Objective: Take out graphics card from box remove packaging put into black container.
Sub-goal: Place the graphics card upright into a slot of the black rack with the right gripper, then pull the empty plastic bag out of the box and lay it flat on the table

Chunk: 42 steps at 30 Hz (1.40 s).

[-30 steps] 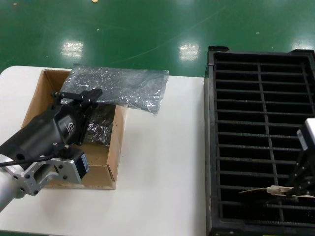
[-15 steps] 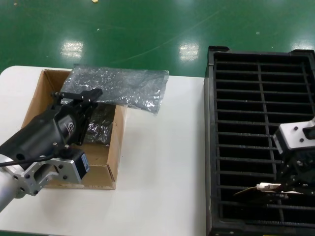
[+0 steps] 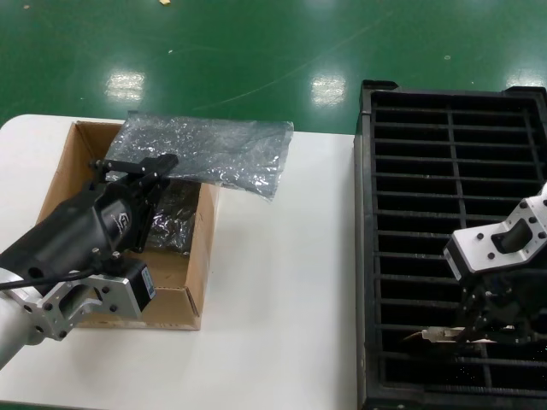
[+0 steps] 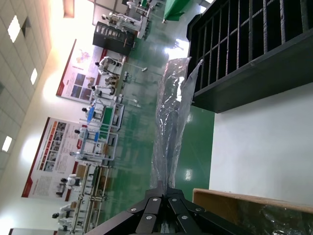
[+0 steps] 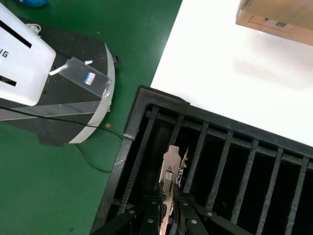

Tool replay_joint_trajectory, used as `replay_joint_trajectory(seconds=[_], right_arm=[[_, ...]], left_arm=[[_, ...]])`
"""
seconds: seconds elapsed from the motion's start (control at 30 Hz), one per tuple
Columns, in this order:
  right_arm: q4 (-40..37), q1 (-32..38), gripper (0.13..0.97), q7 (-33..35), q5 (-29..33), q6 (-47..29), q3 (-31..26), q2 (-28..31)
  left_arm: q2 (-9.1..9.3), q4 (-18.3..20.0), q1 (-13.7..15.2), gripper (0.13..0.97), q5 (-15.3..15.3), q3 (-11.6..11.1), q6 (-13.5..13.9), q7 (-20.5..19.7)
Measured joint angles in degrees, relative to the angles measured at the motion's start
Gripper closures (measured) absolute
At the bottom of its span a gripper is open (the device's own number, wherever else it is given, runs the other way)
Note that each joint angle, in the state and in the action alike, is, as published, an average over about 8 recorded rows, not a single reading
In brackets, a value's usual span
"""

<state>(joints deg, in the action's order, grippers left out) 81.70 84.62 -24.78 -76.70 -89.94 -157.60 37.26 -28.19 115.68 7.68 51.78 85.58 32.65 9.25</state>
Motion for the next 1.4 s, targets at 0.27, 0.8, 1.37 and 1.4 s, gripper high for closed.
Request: replay_joint_trajectory(seconds=[0.27,0.8,1.37,1.4], right_arm=[[-0.76,-1.27,0.92,1.75,0.77,0.06,0.83,-1.58],[1.95,-2.08,0.815,2.97,0.45,0.0,3.3,-1.17],[10.67,-11.4,0.472,2.63,-6.61,4.05,18.0,8.87],[11.15,-13.37,0.446,3.02,-7.95,5.52,20.19,10.18]], left_arm=[[0.0,0.0,0.0,0.957,0.0,0.0,0.0,0.0],[0.0,0.0,0.0,0.957,0.0,0.0,0.0,0.0],[0.0,0.0,0.0,0.957,0.0,0.0,0.0,0.0],[0.0,0.0,0.0,0.957,0.0,0.0,0.0,0.0]])
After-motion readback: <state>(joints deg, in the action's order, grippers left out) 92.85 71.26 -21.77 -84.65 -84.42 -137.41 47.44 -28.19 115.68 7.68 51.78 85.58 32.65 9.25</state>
